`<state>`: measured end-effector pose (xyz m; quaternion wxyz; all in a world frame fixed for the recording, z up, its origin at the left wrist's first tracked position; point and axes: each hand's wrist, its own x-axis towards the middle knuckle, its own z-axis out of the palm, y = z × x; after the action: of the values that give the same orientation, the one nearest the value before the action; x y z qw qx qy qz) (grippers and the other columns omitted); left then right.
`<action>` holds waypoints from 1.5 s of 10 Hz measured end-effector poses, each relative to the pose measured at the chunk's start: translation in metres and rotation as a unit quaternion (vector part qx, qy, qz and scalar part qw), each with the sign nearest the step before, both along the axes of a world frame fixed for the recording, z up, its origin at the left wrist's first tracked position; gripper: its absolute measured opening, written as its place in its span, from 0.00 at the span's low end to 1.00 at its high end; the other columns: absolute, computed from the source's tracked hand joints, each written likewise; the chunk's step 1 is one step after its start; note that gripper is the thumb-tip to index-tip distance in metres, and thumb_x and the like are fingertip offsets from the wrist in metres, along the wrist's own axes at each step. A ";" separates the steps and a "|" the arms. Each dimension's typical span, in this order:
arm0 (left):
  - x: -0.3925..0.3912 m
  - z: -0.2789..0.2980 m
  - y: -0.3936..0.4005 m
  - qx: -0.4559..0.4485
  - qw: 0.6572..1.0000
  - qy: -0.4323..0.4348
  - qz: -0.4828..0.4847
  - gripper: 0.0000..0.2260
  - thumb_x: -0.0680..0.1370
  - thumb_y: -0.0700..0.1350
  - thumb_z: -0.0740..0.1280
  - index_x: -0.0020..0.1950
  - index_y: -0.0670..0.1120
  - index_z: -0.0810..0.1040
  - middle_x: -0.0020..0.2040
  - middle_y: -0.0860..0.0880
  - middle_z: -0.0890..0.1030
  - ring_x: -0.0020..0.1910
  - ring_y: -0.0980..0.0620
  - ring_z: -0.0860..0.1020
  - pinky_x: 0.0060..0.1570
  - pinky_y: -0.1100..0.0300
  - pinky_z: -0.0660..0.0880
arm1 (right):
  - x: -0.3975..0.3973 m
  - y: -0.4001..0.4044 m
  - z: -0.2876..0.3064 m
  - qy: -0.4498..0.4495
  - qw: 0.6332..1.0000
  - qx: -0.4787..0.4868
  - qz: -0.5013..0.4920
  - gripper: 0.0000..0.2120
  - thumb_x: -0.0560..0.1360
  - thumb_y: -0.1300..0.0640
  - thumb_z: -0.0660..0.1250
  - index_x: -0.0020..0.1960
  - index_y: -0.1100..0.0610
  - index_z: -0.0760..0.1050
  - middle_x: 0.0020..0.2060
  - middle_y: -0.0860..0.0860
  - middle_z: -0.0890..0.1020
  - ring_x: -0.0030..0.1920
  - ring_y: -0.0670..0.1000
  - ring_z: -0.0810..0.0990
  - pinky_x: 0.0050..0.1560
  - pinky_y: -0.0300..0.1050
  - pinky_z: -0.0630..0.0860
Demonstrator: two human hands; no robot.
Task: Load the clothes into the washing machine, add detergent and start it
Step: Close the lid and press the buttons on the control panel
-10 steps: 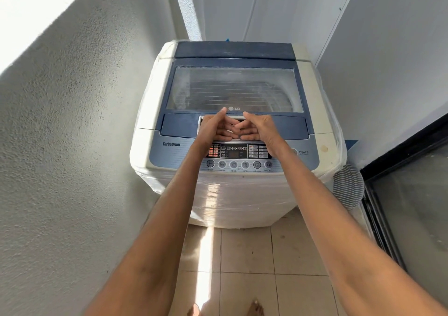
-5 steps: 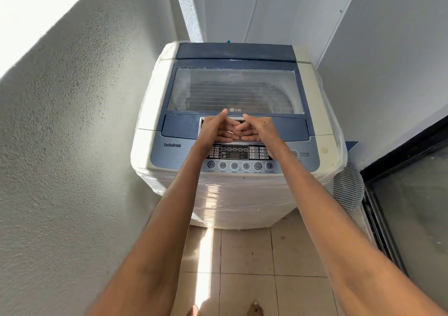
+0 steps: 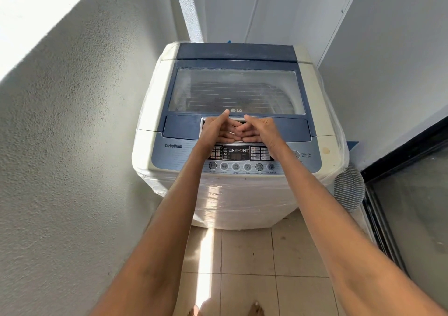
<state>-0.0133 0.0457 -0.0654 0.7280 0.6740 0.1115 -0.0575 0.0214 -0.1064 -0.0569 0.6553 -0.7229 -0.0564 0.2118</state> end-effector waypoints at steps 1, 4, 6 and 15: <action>0.000 0.001 0.000 0.001 1.000 0.001 0.000 0.22 0.82 0.54 0.55 0.44 0.42 0.83 0.36 0.44 0.84 0.36 0.48 0.83 0.36 0.62 0.79 | 0.000 0.000 0.000 -0.001 1.000 0.003 -0.002 0.16 0.79 0.54 0.61 0.42 0.63 0.82 0.42 0.57 0.84 0.41 0.51 0.84 0.45 0.40 0.81; -0.001 0.001 0.000 0.005 1.000 -0.007 -0.001 0.22 0.82 0.54 0.55 0.44 0.42 0.83 0.36 0.44 0.84 0.36 0.49 0.83 0.35 0.62 0.79 | 0.000 0.002 -0.003 -0.012 1.000 0.001 -0.003 0.16 0.79 0.56 0.60 0.40 0.62 0.82 0.41 0.56 0.84 0.42 0.52 0.84 0.49 0.45 0.81; -0.001 0.000 0.001 0.000 1.000 -0.010 -0.005 0.22 0.82 0.54 0.55 0.45 0.42 0.83 0.36 0.45 0.84 0.36 0.49 0.84 0.35 0.62 0.80 | -0.002 0.003 -0.002 -0.016 1.000 -0.001 -0.003 0.16 0.79 0.56 0.60 0.40 0.62 0.82 0.41 0.56 0.85 0.42 0.51 0.84 0.48 0.43 0.81; -0.003 0.004 -0.001 0.010 1.000 -0.008 -0.004 0.22 0.82 0.54 0.55 0.44 0.42 0.83 0.36 0.44 0.84 0.36 0.49 0.84 0.35 0.63 0.80 | -0.002 0.002 0.001 -0.018 1.000 -0.002 0.001 0.16 0.79 0.57 0.61 0.39 0.61 0.82 0.36 0.51 0.85 0.38 0.47 0.84 0.42 0.38 0.81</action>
<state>-0.0166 0.0451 -0.0617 0.7221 0.6819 0.1031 -0.0542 0.0190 -0.1040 -0.0560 0.6525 -0.7279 -0.0680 0.1994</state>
